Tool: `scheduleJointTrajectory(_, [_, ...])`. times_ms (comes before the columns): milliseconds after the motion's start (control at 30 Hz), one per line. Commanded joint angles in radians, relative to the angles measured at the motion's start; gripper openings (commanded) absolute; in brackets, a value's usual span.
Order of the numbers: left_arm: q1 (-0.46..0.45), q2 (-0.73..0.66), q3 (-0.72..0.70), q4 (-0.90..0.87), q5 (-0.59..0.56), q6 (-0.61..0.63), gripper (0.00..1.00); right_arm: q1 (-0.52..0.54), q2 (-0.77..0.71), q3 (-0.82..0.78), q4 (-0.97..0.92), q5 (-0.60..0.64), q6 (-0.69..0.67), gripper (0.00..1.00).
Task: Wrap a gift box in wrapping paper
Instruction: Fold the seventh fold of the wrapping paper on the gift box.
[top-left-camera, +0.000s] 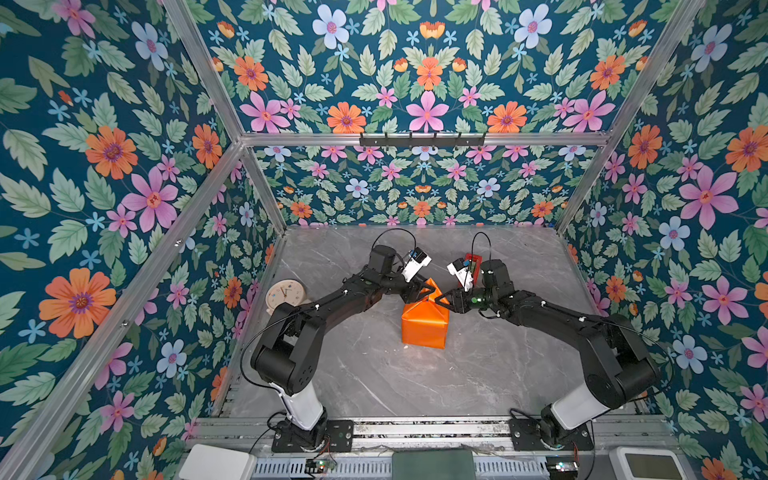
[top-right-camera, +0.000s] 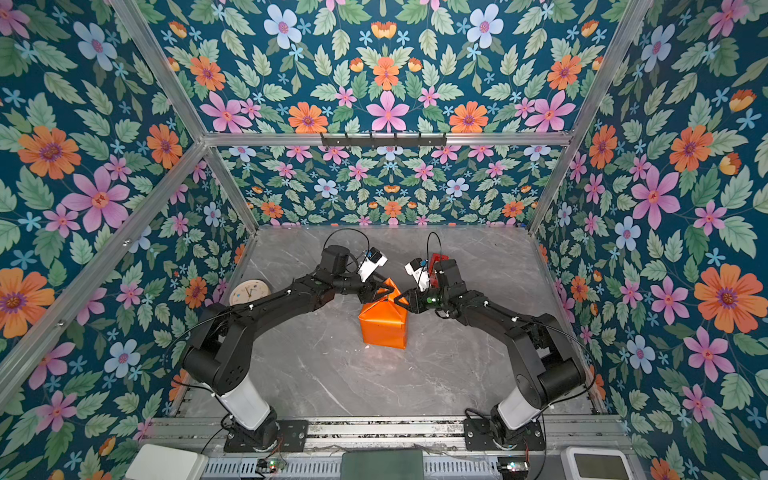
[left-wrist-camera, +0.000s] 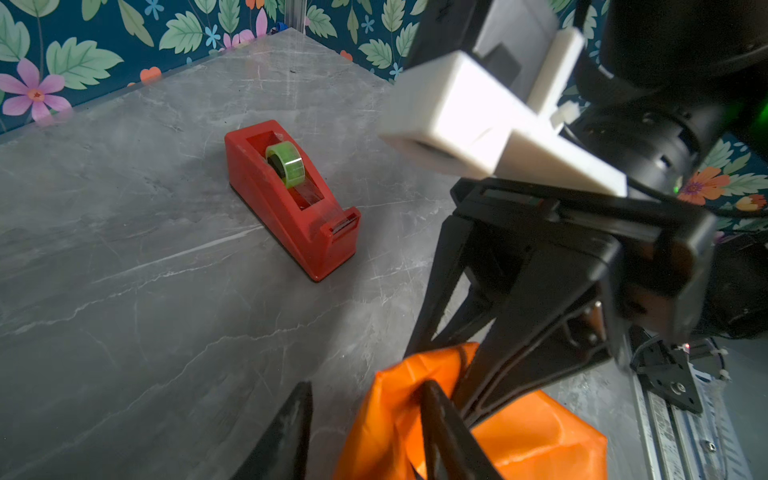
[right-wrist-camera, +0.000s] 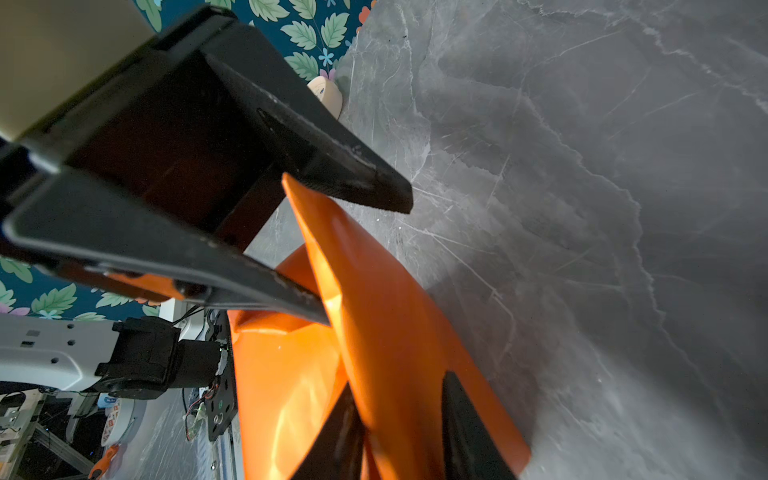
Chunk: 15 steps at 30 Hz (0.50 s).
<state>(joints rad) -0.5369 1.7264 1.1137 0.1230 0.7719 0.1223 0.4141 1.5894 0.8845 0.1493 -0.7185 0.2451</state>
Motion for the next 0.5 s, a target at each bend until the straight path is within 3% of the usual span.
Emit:
scheduleJointTrajectory(0, [0.002, 0.011, 0.018, -0.003, 0.044, 0.01, 0.4, 0.002, -0.003, 0.005, -0.025, 0.001, -0.013, 0.31])
scheduleJointTrajectory(467, [0.002, -0.003, 0.036, -0.002, 0.057, 0.006, 0.28, 0.003, -0.002, 0.01, -0.033, 0.004, -0.015, 0.3])
